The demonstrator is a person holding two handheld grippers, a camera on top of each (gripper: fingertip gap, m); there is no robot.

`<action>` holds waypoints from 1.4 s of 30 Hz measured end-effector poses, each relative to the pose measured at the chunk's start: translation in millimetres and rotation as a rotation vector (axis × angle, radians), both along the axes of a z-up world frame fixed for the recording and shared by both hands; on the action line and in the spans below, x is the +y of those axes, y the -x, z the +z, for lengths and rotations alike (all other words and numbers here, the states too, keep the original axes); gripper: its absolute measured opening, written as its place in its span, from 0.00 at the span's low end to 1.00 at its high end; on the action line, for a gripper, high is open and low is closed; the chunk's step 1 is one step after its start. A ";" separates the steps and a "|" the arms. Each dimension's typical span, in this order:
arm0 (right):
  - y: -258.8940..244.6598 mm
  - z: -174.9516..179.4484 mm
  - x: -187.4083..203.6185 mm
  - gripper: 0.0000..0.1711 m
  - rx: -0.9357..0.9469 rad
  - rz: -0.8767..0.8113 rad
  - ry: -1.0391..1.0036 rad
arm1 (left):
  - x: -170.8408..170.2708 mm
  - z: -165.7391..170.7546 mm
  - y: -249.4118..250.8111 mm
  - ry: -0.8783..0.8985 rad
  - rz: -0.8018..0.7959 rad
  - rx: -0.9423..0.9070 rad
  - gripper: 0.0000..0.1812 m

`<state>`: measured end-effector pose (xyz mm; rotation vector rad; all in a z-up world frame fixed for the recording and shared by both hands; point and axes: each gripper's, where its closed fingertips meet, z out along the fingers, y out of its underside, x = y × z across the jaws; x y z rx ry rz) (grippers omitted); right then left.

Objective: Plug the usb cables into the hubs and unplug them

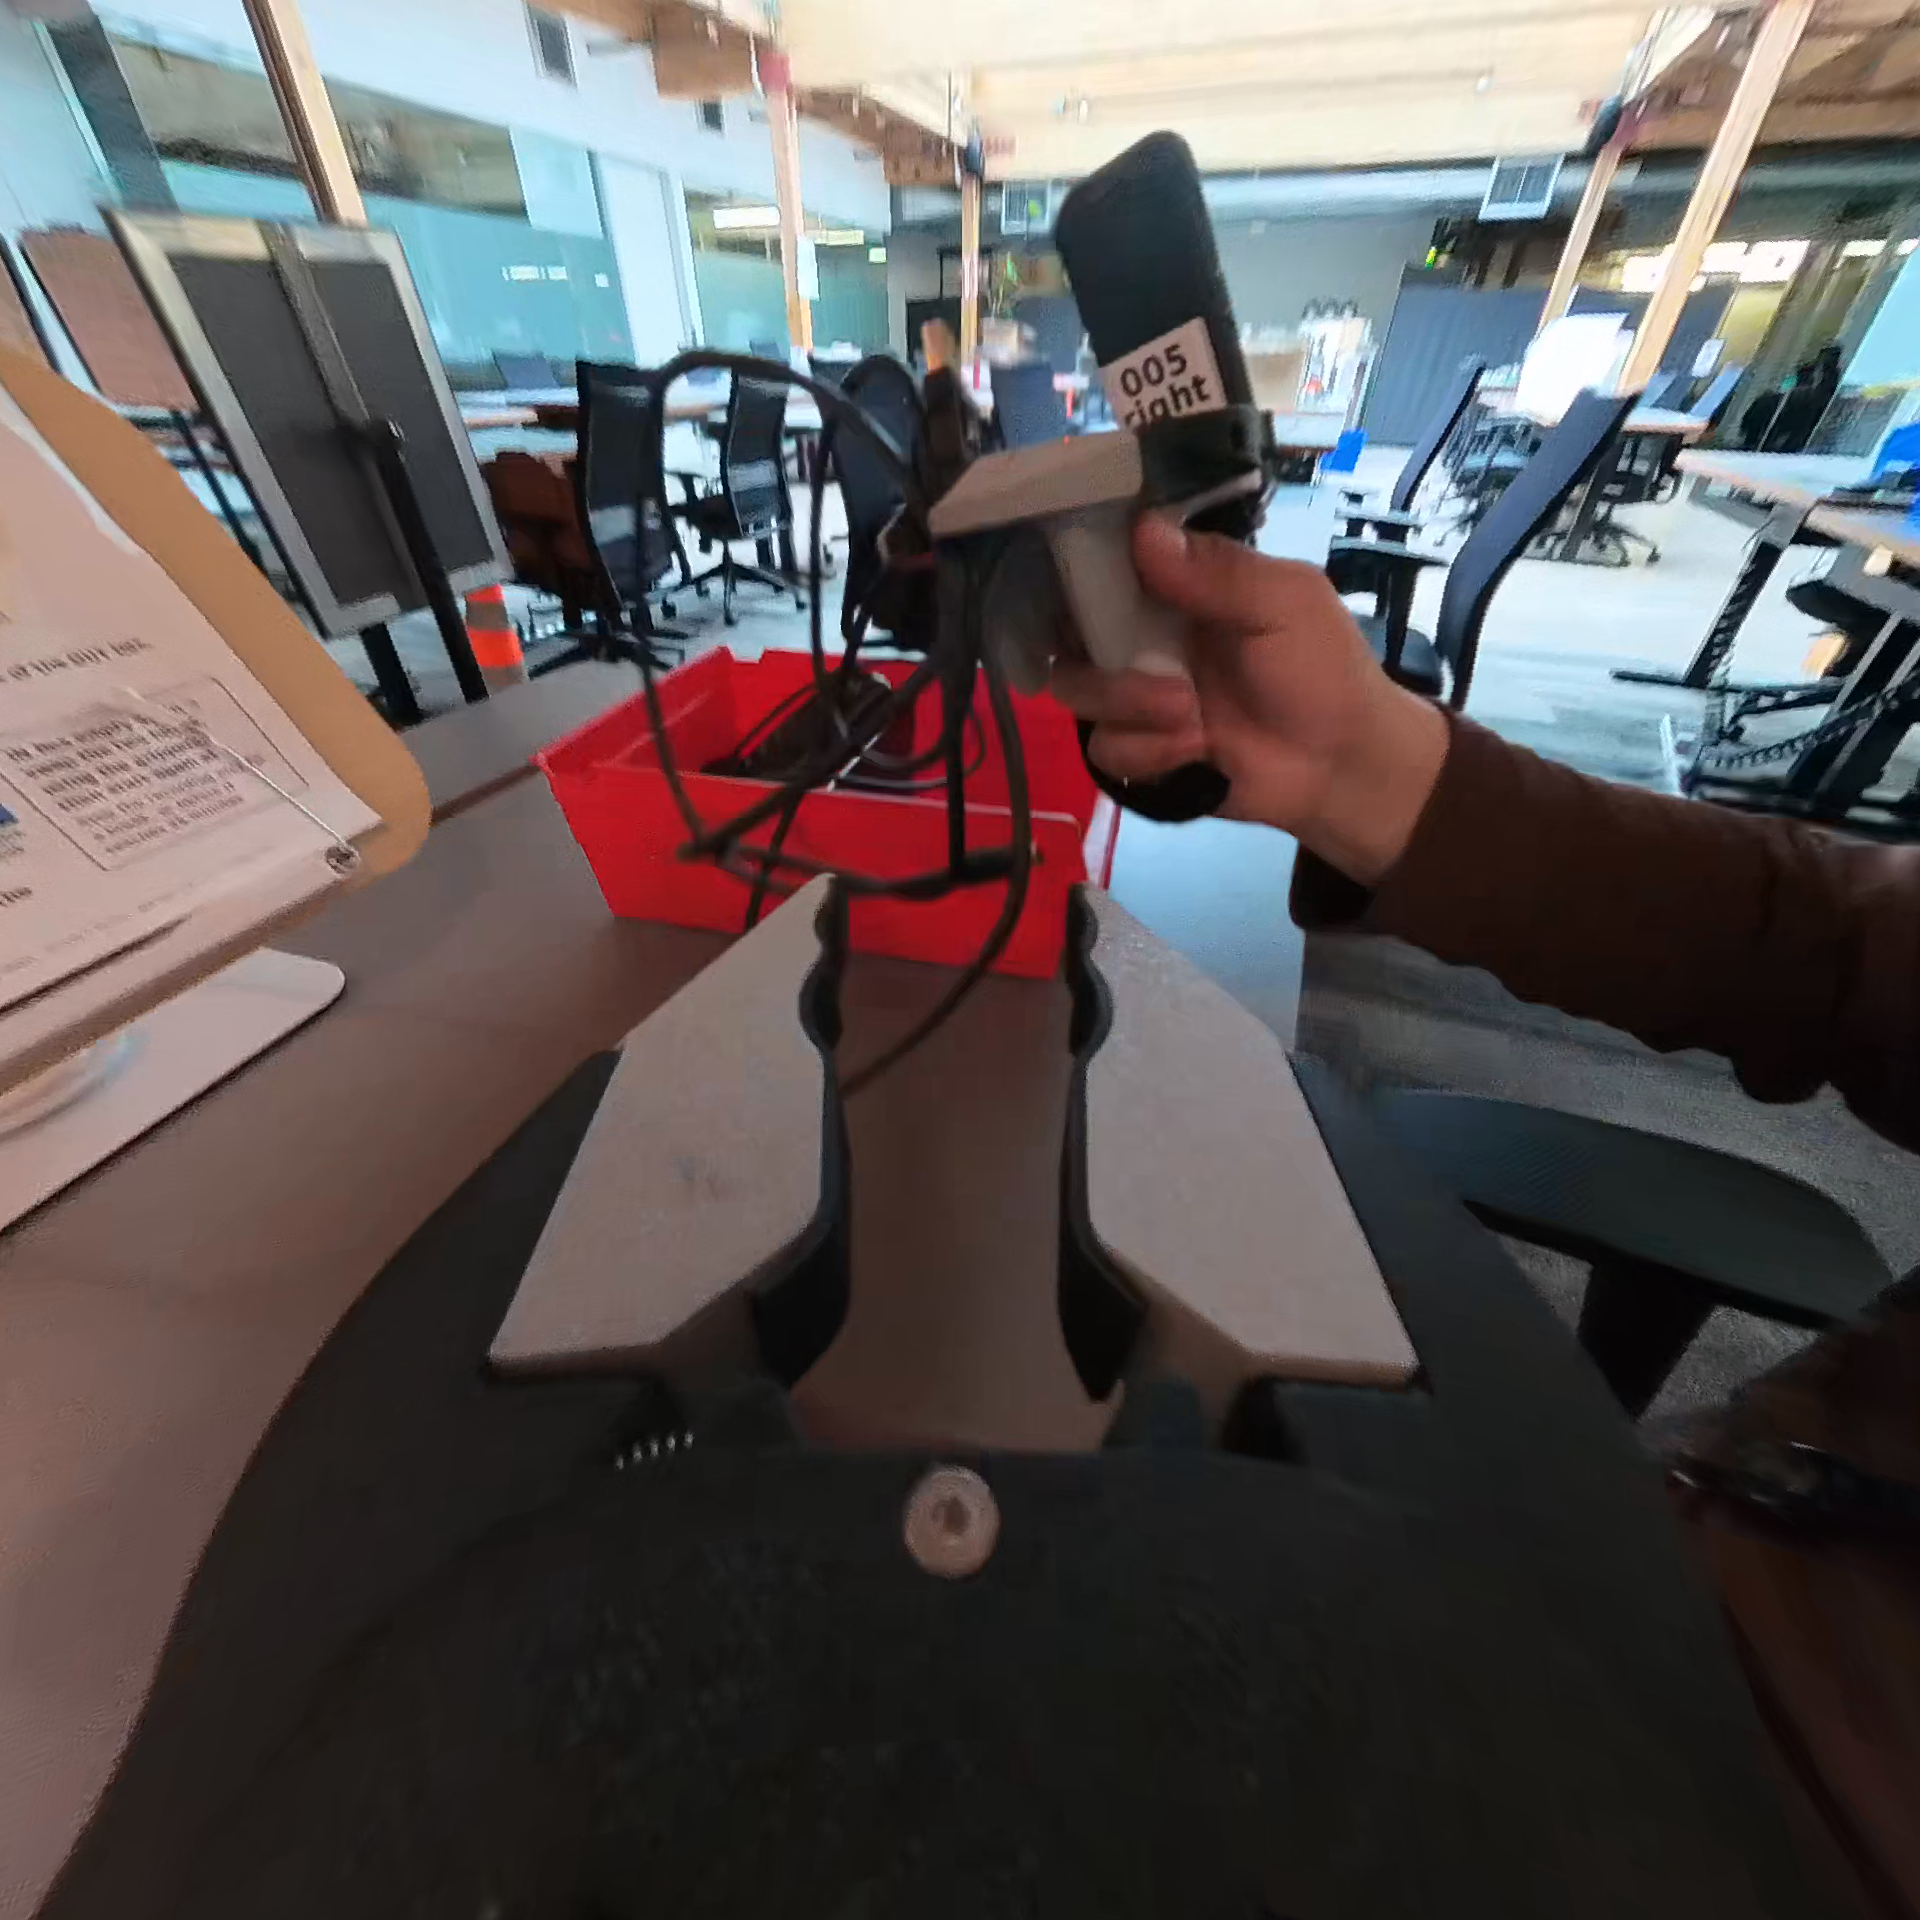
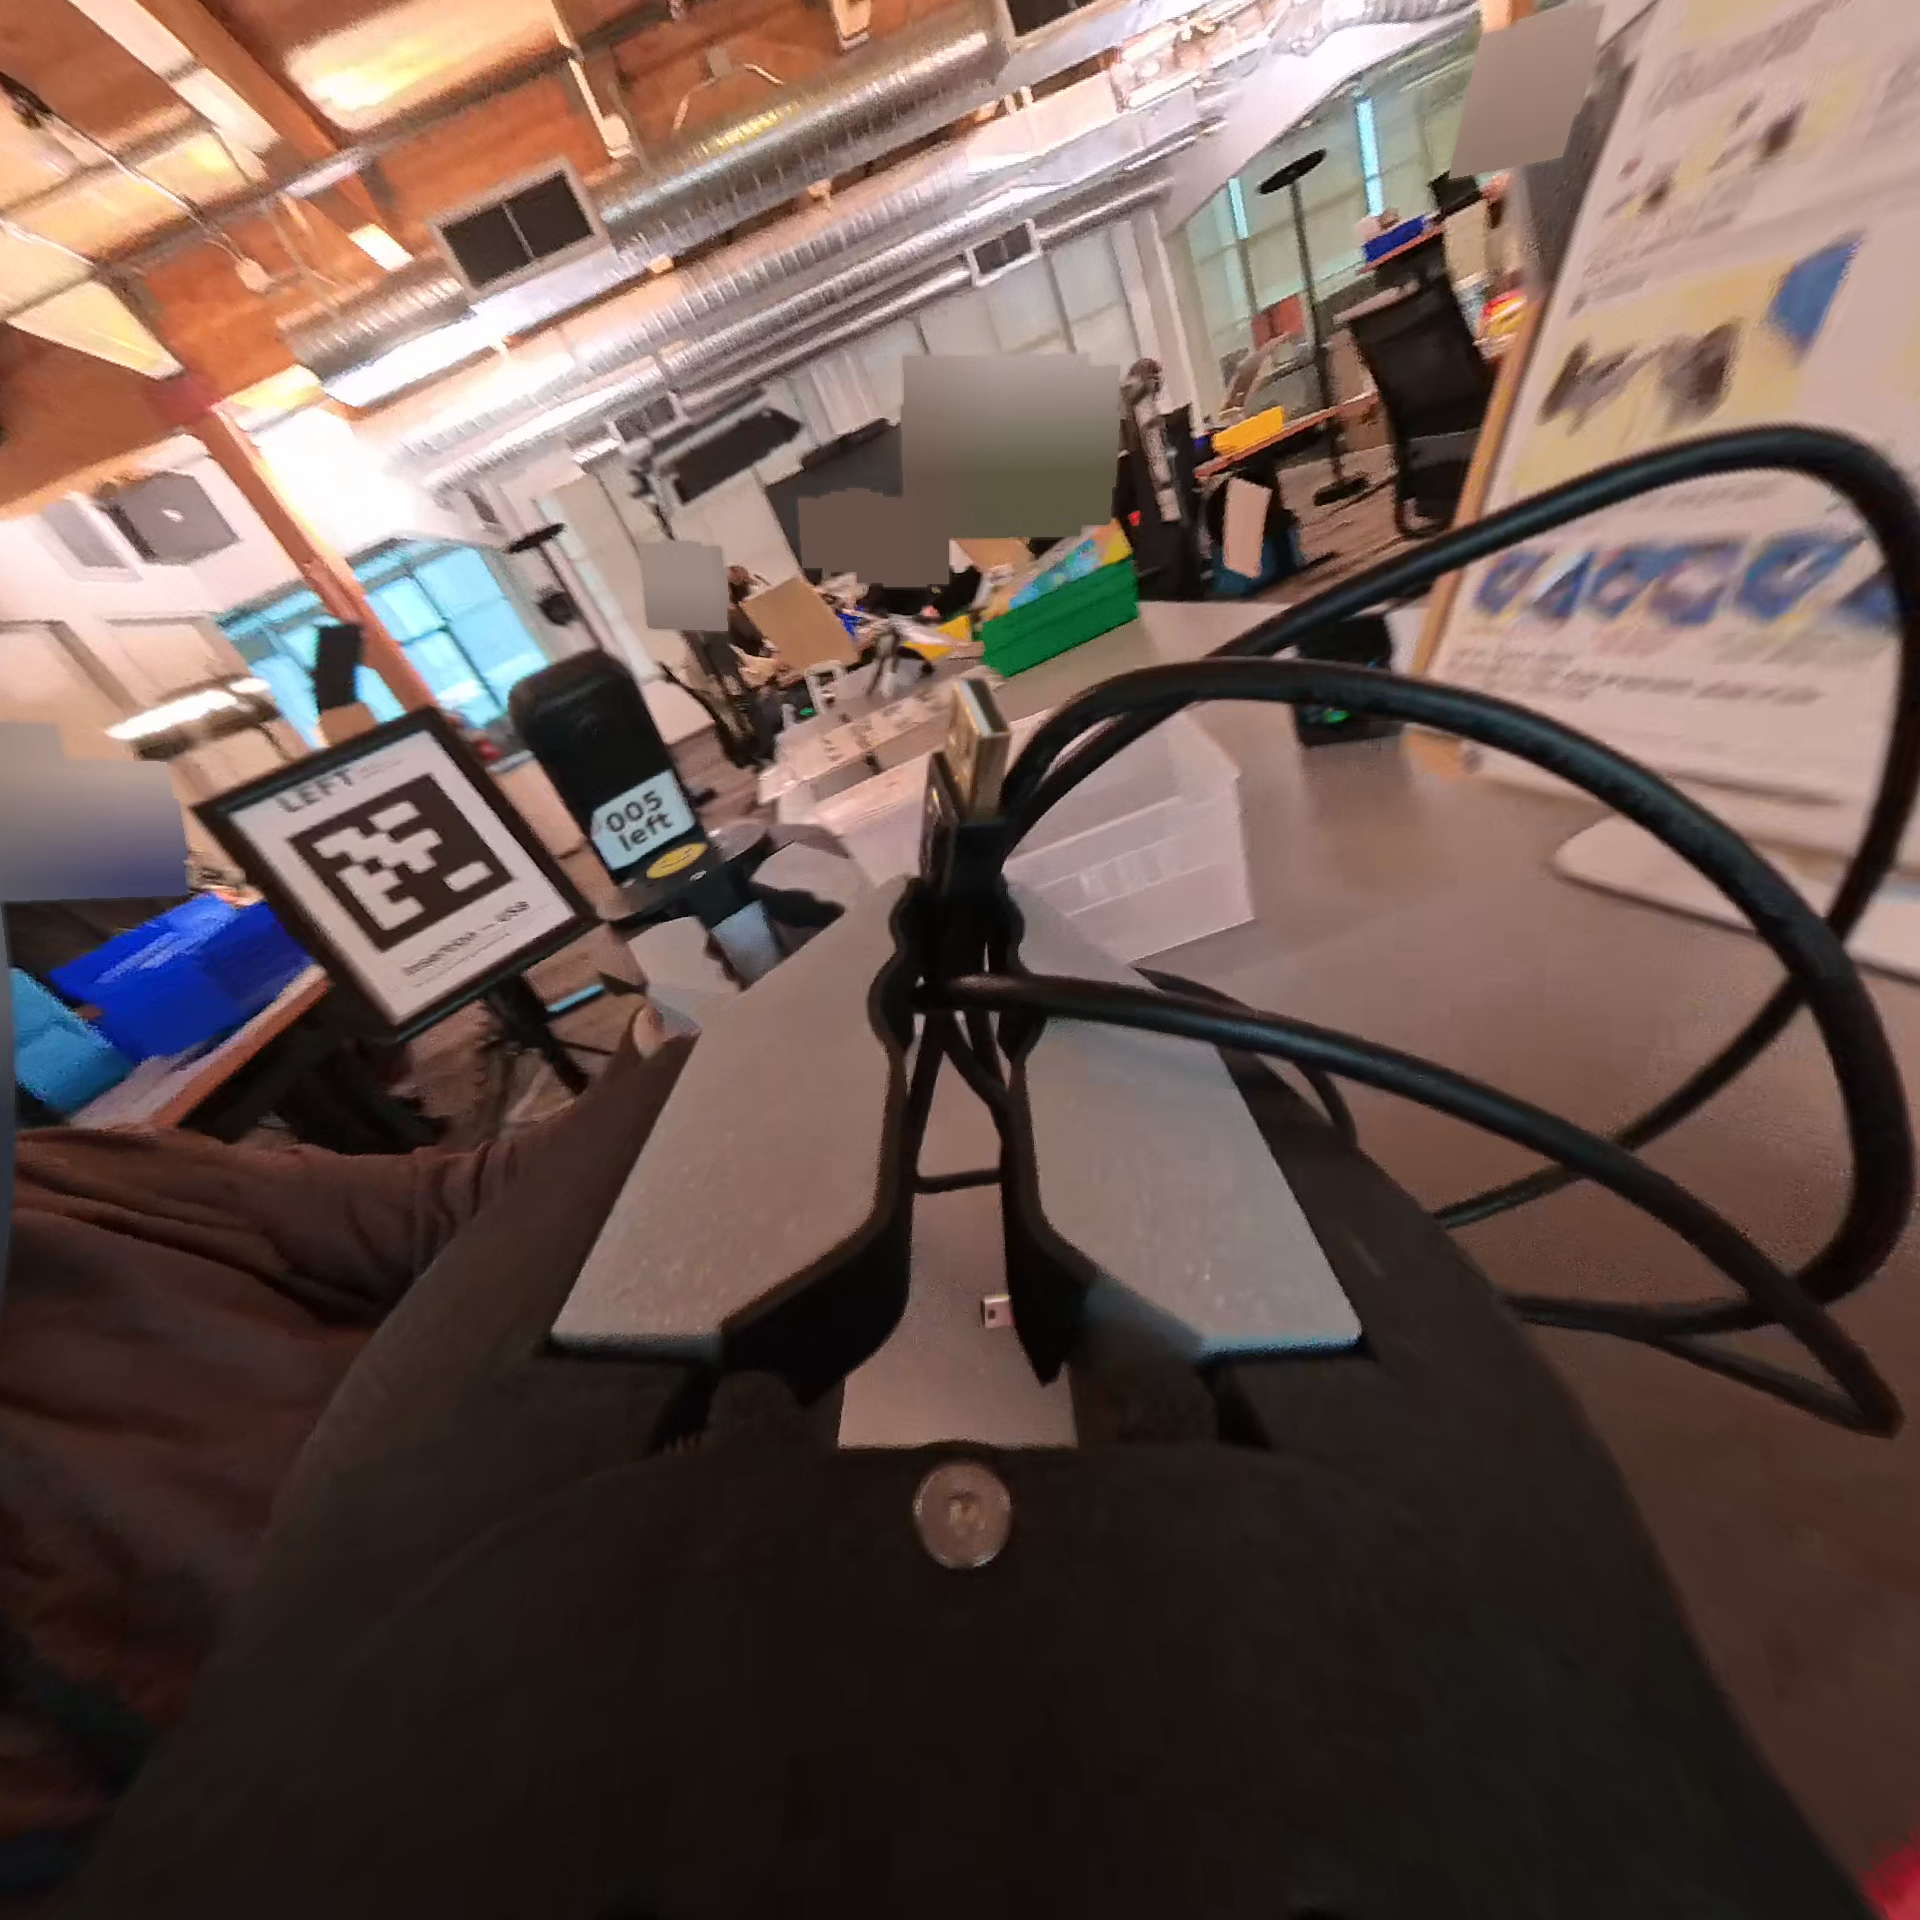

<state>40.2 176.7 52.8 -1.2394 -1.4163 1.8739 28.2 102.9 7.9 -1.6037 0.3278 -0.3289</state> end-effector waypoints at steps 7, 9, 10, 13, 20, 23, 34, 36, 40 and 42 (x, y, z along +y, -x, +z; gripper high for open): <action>-51.2 105.0 53.3 0.05 0.012 -0.205 -0.211 | -21.7 6.1 21.8 -0.004 -0.002 -0.033 0.23; -66.0 123.4 67.2 0.05 -0.032 -0.255 -0.268 | -24.0 5.4 21.2 0.009 -0.022 -0.040 0.24; -72.2 127.9 74.8 0.05 -0.065 -0.283 -0.296 | -24.8 6.3 21.3 0.004 -0.022 -0.032 0.24; -86.1 120.4 98.8 0.05 -0.205 -0.350 -0.377 | -26.0 8.2 22.0 -0.009 -0.011 0.001 0.24; -94.9 -7.0 147.5 0.05 -0.683 -0.390 -0.550 | -30.3 8.2 20.0 -0.005 -0.020 0.024 0.22; -95.4 -86.6 159.3 0.06 -0.912 -0.343 -0.570 | -29.4 8.2 23.1 0.001 -0.005 0.013 0.22; -58.3 -202.9 148.6 0.08 -1.182 -0.132 -0.439 | -27.7 -4.1 26.7 0.052 -0.004 0.001 0.24; -66.5 -198.9 141.9 0.13 -1.223 -0.090 -0.440 | -29.5 -3.5 28.4 0.053 0.001 0.001 0.25; -82.3 -175.2 148.7 0.23 -1.200 -0.156 -0.627 | -35.0 2.6 34.1 0.041 0.027 0.000 0.29; -93.8 -159.3 162.9 0.31 -1.192 -0.250 -0.771 | -38.0 5.4 37.4 0.040 0.046 0.006 0.32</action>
